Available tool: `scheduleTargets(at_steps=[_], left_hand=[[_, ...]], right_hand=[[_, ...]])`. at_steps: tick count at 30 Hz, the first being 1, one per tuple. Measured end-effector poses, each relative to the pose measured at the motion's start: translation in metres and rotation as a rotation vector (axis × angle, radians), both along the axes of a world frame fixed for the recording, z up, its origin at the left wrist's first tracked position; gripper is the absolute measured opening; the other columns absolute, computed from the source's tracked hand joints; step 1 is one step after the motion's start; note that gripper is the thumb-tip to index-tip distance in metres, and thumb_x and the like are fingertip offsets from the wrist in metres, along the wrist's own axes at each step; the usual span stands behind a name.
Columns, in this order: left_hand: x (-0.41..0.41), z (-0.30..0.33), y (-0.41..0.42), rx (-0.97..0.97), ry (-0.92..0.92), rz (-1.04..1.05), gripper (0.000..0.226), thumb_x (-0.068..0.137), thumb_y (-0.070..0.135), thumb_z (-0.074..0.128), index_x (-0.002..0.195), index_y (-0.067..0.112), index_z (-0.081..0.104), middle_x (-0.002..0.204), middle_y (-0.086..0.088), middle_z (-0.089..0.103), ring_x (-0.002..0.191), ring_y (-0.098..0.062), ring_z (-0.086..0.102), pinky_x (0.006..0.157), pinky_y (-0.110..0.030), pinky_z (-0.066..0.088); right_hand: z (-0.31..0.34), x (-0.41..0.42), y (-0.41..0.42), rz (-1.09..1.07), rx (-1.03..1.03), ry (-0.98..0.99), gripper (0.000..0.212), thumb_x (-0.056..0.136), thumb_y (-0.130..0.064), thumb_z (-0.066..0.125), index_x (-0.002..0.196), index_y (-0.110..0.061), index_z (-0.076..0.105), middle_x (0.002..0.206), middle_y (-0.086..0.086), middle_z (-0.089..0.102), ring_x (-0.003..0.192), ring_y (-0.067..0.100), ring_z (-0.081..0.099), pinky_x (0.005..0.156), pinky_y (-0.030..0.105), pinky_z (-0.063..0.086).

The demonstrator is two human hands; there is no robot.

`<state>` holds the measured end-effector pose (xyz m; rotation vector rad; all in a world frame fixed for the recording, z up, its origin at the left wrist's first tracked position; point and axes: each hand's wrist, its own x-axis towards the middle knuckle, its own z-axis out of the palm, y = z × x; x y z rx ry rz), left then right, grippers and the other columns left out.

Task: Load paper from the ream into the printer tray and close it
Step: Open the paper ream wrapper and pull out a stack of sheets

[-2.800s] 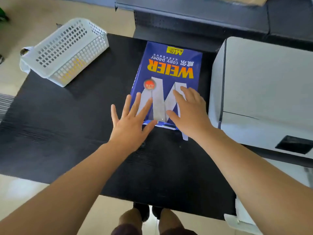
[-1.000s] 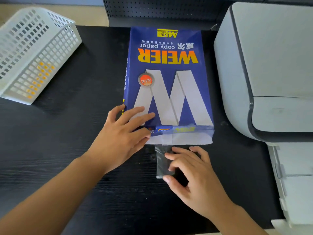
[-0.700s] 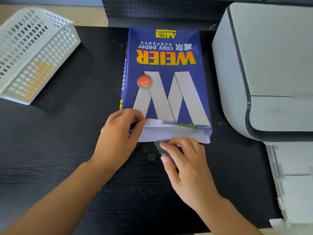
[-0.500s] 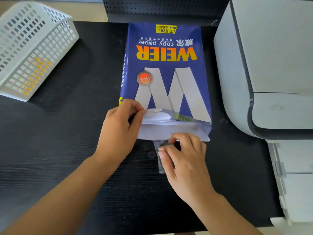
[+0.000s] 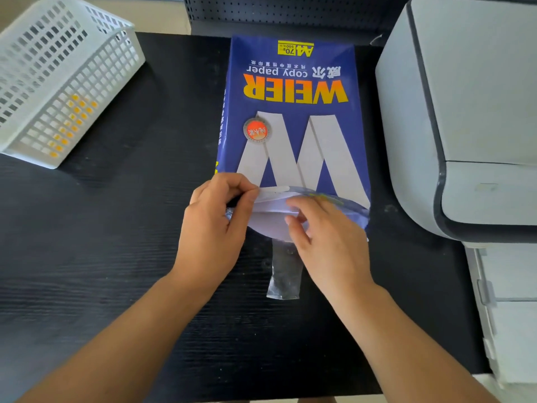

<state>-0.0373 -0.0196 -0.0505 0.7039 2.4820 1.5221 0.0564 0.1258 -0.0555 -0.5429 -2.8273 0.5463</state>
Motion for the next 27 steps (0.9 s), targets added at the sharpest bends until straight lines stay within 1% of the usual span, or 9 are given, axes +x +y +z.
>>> scheduleTargets(at_steps=[3,5,9,12,17,21,23,25,27], left_hand=[[-0.003,-0.003,0.0,0.004,-0.008,-0.012,0.019,0.096,0.034,0.056,0.093,0.053,0.051,0.098,0.017,0.073,0.092,-0.03,0.068,0.075,-0.046,0.057],[-0.004,-0.003,-0.001,0.0,-0.014,-0.02,0.018,0.096,0.034,0.056,0.093,0.051,0.052,0.097,0.018,0.072,0.09,-0.029,0.067,0.074,-0.044,0.056],[-0.004,-0.003,-0.002,-0.014,-0.014,-0.037,0.017,0.097,0.025,0.059,0.097,0.041,0.054,0.099,0.021,0.07,0.104,-0.024,0.065,0.076,-0.039,0.055],[-0.005,-0.005,-0.002,-0.017,-0.018,-0.041,0.015,0.097,0.026,0.059,0.098,0.039,0.054,0.101,0.022,0.069,0.106,-0.023,0.065,0.074,-0.039,0.055],[-0.006,-0.006,-0.002,-0.019,-0.016,-0.042,0.016,0.096,0.031,0.058,0.095,0.045,0.051,0.099,0.02,0.07,0.105,-0.02,0.065,0.071,-0.025,0.051],[-0.009,-0.007,-0.004,-0.036,-0.021,-0.082,0.017,0.097,0.026,0.061,0.105,0.04,0.057,0.107,0.015,0.073,0.11,-0.015,0.066,0.086,-0.031,0.054],[-0.014,-0.006,-0.005,-0.078,-0.005,-0.144,0.016,0.097,0.023,0.062,0.112,0.028,0.065,0.11,0.015,0.072,0.108,-0.009,0.065,0.096,-0.025,0.049],[-0.019,-0.003,-0.006,-0.138,0.02,-0.227,0.021,0.097,0.021,0.061,0.116,0.018,0.07,0.109,0.016,0.069,0.103,-0.001,0.061,0.106,-0.011,0.035],[-0.027,0.0,-0.008,-0.202,0.004,-0.315,0.026,0.099,0.023,0.059,0.121,0.017,0.071,0.115,0.018,0.068,0.108,0.01,0.054,0.111,-0.005,0.02]], right_hand=[[-0.001,-0.002,0.008,0.011,0.093,-0.024,0.021,0.086,-0.021,0.071,0.107,-0.02,0.073,0.095,0.003,0.073,0.075,0.022,0.07,0.047,0.032,0.055],[0.0,-0.005,0.011,0.012,0.114,-0.027,0.017,0.084,-0.019,0.073,0.101,-0.021,0.075,0.093,0.002,0.073,0.073,0.021,0.069,0.046,0.032,0.054],[0.009,-0.012,0.021,0.061,0.037,-0.106,0.009,0.088,-0.024,0.068,0.093,-0.024,0.075,0.092,-0.002,0.069,0.077,0.02,0.065,0.053,0.037,0.056],[0.013,-0.017,0.027,0.114,0.025,-0.146,0.015,0.093,-0.026,0.062,0.091,-0.025,0.076,0.096,-0.002,0.069,0.081,0.019,0.065,0.058,0.038,0.057],[0.013,-0.018,0.028,0.147,0.036,-0.135,0.019,0.095,-0.025,0.058,0.091,-0.025,0.076,0.097,-0.004,0.068,0.081,0.019,0.064,0.055,0.036,0.055],[0.011,-0.019,0.02,0.077,0.201,-0.117,0.011,0.084,-0.011,0.07,0.089,-0.021,0.072,0.09,-0.001,0.064,0.078,0.021,0.062,0.042,0.031,0.048],[0.013,-0.014,0.014,0.05,0.223,-0.043,0.018,0.075,-0.002,0.074,0.086,-0.016,0.071,0.085,0.002,0.062,0.076,0.023,0.061,0.041,0.032,0.046],[0.015,-0.003,0.005,0.03,0.229,0.016,0.019,0.074,0.002,0.074,0.081,-0.013,0.067,0.081,0.003,0.059,0.072,0.025,0.058,0.045,0.036,0.045],[0.016,0.014,-0.007,-0.009,0.219,0.026,0.017,0.077,0.001,0.074,0.079,-0.013,0.065,0.077,0.003,0.056,0.068,0.025,0.055,0.046,0.037,0.044]])
